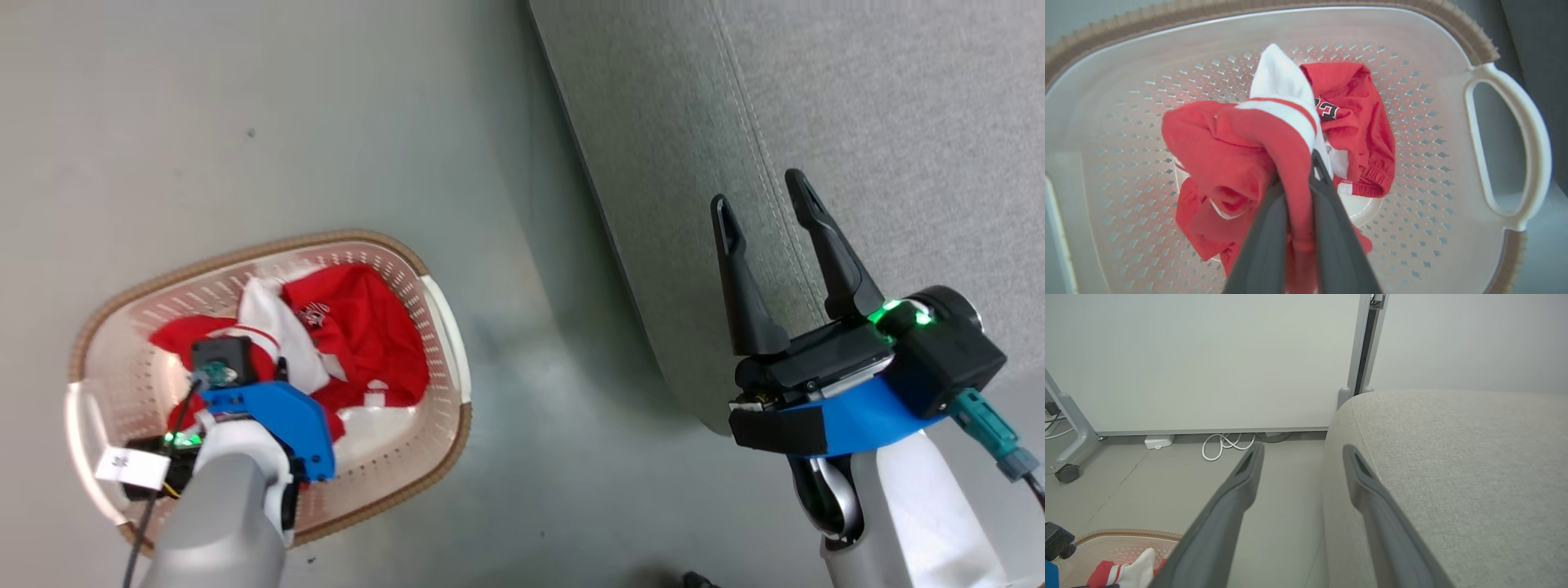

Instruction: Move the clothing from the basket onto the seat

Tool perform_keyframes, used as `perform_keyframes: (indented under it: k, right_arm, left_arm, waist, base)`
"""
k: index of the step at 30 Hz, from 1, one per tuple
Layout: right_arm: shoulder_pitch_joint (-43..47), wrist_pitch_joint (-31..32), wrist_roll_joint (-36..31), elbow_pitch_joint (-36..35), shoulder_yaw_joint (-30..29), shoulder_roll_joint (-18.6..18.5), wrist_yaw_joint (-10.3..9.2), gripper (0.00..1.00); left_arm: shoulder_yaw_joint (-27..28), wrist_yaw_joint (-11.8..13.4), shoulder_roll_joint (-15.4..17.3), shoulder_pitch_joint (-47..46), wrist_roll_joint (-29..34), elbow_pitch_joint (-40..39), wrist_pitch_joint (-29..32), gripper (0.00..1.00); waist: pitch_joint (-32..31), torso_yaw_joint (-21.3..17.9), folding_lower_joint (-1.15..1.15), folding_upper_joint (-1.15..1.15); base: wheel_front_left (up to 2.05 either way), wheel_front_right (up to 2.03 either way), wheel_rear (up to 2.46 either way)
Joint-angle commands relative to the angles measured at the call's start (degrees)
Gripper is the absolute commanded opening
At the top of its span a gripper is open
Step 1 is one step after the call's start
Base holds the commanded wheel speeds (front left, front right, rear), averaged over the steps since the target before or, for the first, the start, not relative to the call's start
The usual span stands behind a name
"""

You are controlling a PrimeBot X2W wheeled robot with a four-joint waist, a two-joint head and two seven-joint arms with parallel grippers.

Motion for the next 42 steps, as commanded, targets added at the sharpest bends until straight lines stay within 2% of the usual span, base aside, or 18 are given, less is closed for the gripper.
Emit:
perform_keyframes:
  k: [1,11,15,17,23,30,37,42]
  right_arm:
    - [1.0,-0.2,-0.7,0.7,-0.1,-0.1,0.03,1.00]
    - [4.5,-0.2,-3.5,4.8,-0.2,-0.1,0.03,1.00]
    - [6.1,-0.2,-4.4,6.2,-0.9,-0.1,0.02,1.00]
    - [8.2,-0.2,-4.9,7.3,-1.7,-0.1,0.03,1.00]
    - [11.2,-0.2,-5.6,8.5,-2.3,-0.1,0.03,1.00]
    - [13.2,-0.2,-5.8,9.5,-1.6,-0.1,0.03,1.00]
    - [14.9,-0.2,-5.9,10.7,-0.6,-0.1,0.03,1.00]
    - [15.4,-0.2,-5.8,11.9,0.7,-0.1,0.03,1.00]
  left_arm:
    - [-0.5,-0.5,-0.8,0.8,-0.1,0.1,-0.9,0.00]
    - [-5.0,-4.2,-3.5,5.6,-1.5,-0.3,-6.0,0.00]
    - [-9.1,-5.7,-3.6,6.8,-2.7,-2.1,-7.3,0.00]
    - [-14.2,-6.3,-3.6,7.8,-5.9,-5.1,-7.6,0.00]
    - [-22.4,-6.5,-3.6,7.8,-12.2,-11.9,-6.7,0.00]
    - [-29.7,-6.4,-3.5,6.0,-16.6,-17.6,-5.7,0.00]
    - [-34.8,-6.4,-3.5,2.7,-20.2,-21.8,-3.9,0.00]
    - [-37.7,-5.5,-3.5,0.9,-23.6,-24.0,-2.7,0.00]
  waist:
    - [-4.2,2.7,0.00,0.00]
    - [-15.8,8.5,0.00,0.00]
    - [-20.1,10.5,0.00,0.00]
    - [-23.7,12.3,0.00,0.00]
    - [-28.0,14.3,0.00,0.00]
    - [-32.1,14.9,0.00,0.00]
    - [-34.8,15.3,0.00,0.00]
    - [-36.1,15.1,0.00,0.00]
  base:
    - [0.00,0.00,0.00]
    - [0.00,0.00,0.00]
    - [0.00,0.00,0.00]
    - [0.00,0.00,0.00]
    - [0.00,0.00,0.00]
    - [0.00,0.00,0.00]
    - [0.00,0.00,0.00]
    - [0.00,0.00,0.00]
